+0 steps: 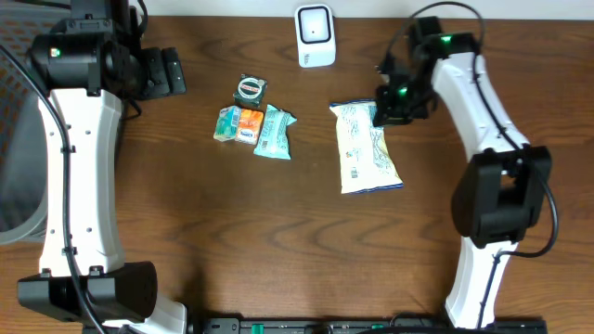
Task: Scan the item barcode
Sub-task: 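Lay the flipped packet back on the table, barcode side up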
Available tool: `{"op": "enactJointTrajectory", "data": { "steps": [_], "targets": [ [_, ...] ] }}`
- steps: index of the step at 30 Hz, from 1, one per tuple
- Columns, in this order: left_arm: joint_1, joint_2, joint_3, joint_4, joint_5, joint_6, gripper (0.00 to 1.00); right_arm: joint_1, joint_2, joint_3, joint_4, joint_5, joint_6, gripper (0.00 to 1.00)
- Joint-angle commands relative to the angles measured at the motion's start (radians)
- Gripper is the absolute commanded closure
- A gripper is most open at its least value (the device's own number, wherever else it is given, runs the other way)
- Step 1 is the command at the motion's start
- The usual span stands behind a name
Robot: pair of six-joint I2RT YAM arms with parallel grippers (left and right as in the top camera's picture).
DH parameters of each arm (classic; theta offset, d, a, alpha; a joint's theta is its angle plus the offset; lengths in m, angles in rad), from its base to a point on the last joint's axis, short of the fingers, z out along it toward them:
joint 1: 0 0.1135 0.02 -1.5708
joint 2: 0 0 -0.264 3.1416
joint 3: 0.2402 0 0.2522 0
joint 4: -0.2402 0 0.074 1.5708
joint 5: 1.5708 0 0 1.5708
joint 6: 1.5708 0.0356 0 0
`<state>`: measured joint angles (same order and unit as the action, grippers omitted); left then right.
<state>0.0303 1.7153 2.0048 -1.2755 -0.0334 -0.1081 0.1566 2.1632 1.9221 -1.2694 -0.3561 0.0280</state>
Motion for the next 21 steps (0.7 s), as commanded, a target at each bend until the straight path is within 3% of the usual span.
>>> {"op": "enactJointTrajectory", "data": {
  "steps": [1, 8, 21],
  "targets": [
    [0.004, 0.004, -0.005, 0.0, -0.016, -0.01, 0.02, 0.054, -0.011, 0.006, 0.026, 0.165, 0.076, 0.94],
    [0.004, 0.004, -0.005, 0.0, -0.016, -0.009, 0.02, 0.128, -0.01, -0.007, 0.049, 0.329, 0.161, 0.95],
    [0.004, 0.004, -0.005, 0.0, -0.016, -0.009, 0.02, 0.139, -0.003, -0.176, 0.189, 0.332, 0.197, 0.95]
  ]
}}
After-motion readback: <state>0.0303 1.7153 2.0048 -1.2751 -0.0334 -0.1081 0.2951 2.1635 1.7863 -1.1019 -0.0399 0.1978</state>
